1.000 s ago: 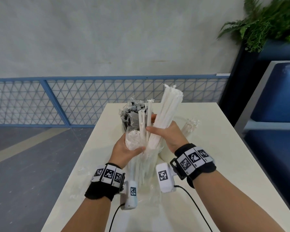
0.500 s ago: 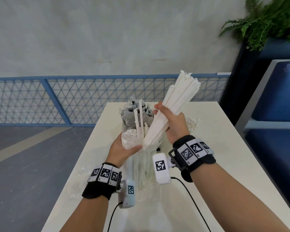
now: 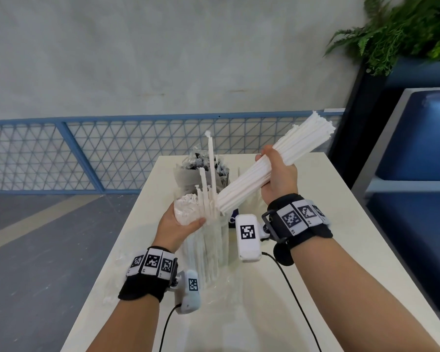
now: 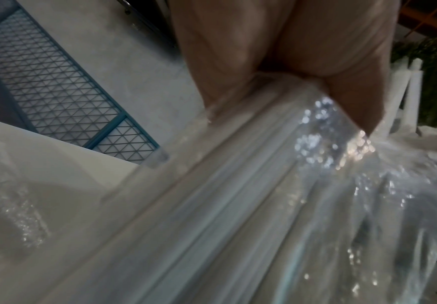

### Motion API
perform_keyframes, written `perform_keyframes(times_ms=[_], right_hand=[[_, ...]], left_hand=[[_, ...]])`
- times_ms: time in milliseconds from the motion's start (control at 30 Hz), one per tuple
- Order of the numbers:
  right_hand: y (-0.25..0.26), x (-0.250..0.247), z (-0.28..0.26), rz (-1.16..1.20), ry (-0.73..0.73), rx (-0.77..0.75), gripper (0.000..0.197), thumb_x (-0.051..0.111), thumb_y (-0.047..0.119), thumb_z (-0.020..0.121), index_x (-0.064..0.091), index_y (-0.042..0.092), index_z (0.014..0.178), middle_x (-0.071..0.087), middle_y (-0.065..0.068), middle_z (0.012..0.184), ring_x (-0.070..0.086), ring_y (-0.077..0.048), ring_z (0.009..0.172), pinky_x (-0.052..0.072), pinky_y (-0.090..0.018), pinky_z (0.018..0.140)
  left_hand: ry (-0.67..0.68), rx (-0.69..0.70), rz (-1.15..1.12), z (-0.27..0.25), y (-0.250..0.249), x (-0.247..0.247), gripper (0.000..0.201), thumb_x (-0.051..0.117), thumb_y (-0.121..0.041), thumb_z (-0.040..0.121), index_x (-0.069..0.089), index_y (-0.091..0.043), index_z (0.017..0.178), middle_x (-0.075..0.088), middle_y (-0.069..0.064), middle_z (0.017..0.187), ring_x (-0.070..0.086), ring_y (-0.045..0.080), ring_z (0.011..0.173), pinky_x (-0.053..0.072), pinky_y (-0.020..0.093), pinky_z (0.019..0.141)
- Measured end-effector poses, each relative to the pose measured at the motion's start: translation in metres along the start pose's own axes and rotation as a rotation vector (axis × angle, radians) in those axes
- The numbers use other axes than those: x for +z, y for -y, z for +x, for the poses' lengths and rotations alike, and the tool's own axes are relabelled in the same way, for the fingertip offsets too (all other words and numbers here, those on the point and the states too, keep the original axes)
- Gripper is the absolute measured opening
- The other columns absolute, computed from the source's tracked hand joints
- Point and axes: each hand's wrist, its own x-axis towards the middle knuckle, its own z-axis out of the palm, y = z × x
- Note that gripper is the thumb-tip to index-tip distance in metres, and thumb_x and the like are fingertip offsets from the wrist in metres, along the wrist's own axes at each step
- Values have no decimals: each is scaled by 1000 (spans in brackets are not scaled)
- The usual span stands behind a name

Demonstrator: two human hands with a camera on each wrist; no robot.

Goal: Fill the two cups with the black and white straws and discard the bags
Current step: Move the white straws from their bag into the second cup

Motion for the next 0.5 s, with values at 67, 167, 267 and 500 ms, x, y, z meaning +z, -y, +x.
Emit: perform_keyframes(times_ms=[67,167,267,500], right_hand=[[2,-2,2,10,-17,4,7,63,8,83,60,11,78,59,-1,63,58,-11,57,48,-22,53],[-1,-5,1,27,-31,28,5,65,8,82,61,11,80,61,1,63,60,-11,62,52,-24,57],[6,-10,3,11,-36,-4,8,63,6,81,60,10,75,58,-2,66,58,-14,64,51,-29,65],[30,-11,8,-82,-47,-328,10,64,10,81,56,4,83,56,-6,66,54,-17,59,48,-25,57]], left_hand=[[-9,-6,-7,1,1,0,50,80,-6,67,54,-25,105,65,3,106,60,23,107,46,38,98],[-3,-1,-1,1,0,3,49,80,-7,66,55,-28,103,65,2,106,60,22,107,46,36,97],[-2,-9,-3,1,1,3,52,80,-8,67,54,-23,110,65,3,109,60,21,108,46,33,95],[-6,24,-51,-4,-4,6,48,78,-2,68,55,-29,101,65,2,105,61,21,104,47,37,96]])
